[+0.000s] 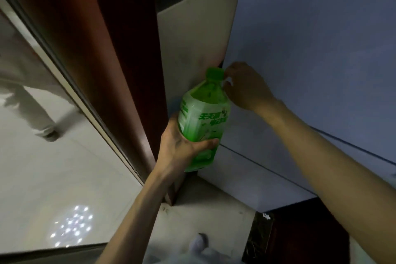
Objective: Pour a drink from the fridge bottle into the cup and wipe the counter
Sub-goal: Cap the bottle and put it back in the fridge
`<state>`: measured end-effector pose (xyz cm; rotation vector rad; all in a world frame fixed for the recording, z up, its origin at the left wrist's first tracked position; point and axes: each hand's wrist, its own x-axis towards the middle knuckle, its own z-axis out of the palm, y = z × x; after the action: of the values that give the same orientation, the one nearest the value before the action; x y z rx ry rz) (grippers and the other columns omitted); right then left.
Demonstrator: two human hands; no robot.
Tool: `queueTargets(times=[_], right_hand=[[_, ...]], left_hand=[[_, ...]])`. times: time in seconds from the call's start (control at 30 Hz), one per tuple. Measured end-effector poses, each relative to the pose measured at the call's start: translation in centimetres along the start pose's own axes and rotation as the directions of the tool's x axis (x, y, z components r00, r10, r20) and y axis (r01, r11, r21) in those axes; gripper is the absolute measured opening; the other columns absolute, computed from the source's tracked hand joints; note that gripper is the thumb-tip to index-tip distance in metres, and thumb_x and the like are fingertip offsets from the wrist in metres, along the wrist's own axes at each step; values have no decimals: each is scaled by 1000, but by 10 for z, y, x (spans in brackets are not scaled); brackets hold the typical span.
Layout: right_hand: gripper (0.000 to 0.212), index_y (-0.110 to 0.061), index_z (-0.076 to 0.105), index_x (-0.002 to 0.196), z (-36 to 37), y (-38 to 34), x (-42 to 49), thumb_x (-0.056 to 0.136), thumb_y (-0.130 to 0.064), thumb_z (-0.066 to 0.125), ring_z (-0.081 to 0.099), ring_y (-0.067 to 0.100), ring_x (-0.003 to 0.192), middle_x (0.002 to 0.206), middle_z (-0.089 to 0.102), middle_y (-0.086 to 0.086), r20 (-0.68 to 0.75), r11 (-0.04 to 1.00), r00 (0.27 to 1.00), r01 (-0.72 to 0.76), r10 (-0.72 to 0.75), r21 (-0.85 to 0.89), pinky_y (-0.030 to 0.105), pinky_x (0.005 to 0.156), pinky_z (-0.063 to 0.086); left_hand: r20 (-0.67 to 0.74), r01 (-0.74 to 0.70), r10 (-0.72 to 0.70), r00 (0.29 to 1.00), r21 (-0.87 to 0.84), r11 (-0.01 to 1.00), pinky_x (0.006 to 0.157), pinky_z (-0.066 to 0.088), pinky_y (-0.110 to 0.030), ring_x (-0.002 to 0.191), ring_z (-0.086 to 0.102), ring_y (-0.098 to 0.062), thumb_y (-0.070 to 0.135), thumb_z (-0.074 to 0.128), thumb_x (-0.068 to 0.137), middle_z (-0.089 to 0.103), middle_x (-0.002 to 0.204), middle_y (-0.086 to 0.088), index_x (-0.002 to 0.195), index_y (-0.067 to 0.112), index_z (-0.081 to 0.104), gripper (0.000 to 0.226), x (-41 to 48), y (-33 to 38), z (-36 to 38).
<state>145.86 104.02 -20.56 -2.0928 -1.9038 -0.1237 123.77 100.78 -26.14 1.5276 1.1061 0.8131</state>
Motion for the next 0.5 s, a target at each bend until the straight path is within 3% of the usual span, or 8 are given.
queueTargets(times=[0.1, 0.23, 0.27, 0.3, 0.37, 0.4, 0.47, 0.5], right_hand=[[35, 5, 70, 86, 5, -2, 35, 82, -27, 56, 59, 38, 99, 94, 66, 24, 54, 960, 986, 168, -160, -225, 42, 91, 37], [32, 2, 70, 60, 14, 5, 72, 44, -14, 93, 68, 36, 86, 75, 70, 23, 179, 862, 966, 247, -185, -442, 47, 95, 45], [32, 0, 72, 63, 13, 5, 78, 45, -17, 94, 69, 35, 89, 77, 71, 22, 195, 833, 964, 255, -181, -491, 48, 97, 46], [32, -3, 76, 77, 10, 1, 82, 59, -26, 88, 65, 34, 104, 91, 73, 21, 246, 781, 960, 255, -134, -570, 49, 106, 41], [47, -10, 63, 123, 20, 1, 90, 91, -43, 54, 36, 34, 137, 133, 58, 16, 314, 724, 949, 238, -32, -647, 45, 121, 11], [56, -11, 51, 136, 25, 3, 93, 96, -48, 42, 24, 33, 143, 145, 46, 16, 330, 736, 944, 220, 5, -641, 41, 121, 3], [64, -4, 36, 145, 30, 5, 93, 98, -46, 41, 20, 32, 144, 153, 32, 18, 307, 800, 950, 133, 66, -585, 32, 119, 7], [58, 0, 36, 144, 38, 11, 92, 98, -36, 45, 26, 29, 141, 151, 34, 20, 294, 855, 943, 17, 159, -518, 20, 114, 14]], left_hand=[[-41, 2, -2, 999, 0, 1000, 87, 58, -42, 103, 67, -12, 49, 91, 43, 69, 111, 5, 118, 23, 52, 88, 6, 6, 5], [-67, 27, -28, 997, -7, 1000, 86, 59, -41, 102, 67, -10, 48, 90, 44, 69, 111, 6, 119, 24, 51, 89, 5, 9, 8], [-69, 30, -31, 997, -11, 999, 87, 58, -42, 103, 67, -11, 48, 91, 44, 69, 111, 6, 120, 24, 51, 89, 5, 9, 9], [-74, 36, -38, 997, -20, 999, 87, 58, -43, 104, 67, -12, 46, 91, 44, 69, 112, 5, 120, 23, 51, 89, 4, 9, 10], [-83, 48, -51, 995, -39, 998, 88, 57, -44, 105, 67, -13, 44, 93, 44, 69, 113, 4, 120, 24, 51, 89, 3, 9, 11], [-86, 52, -55, 995, -46, 998, 89, 57, -44, 105, 67, -13, 43, 93, 45, 69, 113, 4, 120, 24, 51, 88, 2, 9, 12], [-96, 58, -63, 993, -62, 996, 89, 57, -43, 105, 67, -12, 42, 93, 44, 68, 112, 5, 119, 24, 51, 88, -3, 7, 13], [-102, 59, -66, 993, -70, 996, 89, 57, -43, 105, 67, -12, 43, 93, 44, 68, 112, 5, 118, 25, 51, 88, -5, 6, 12]])
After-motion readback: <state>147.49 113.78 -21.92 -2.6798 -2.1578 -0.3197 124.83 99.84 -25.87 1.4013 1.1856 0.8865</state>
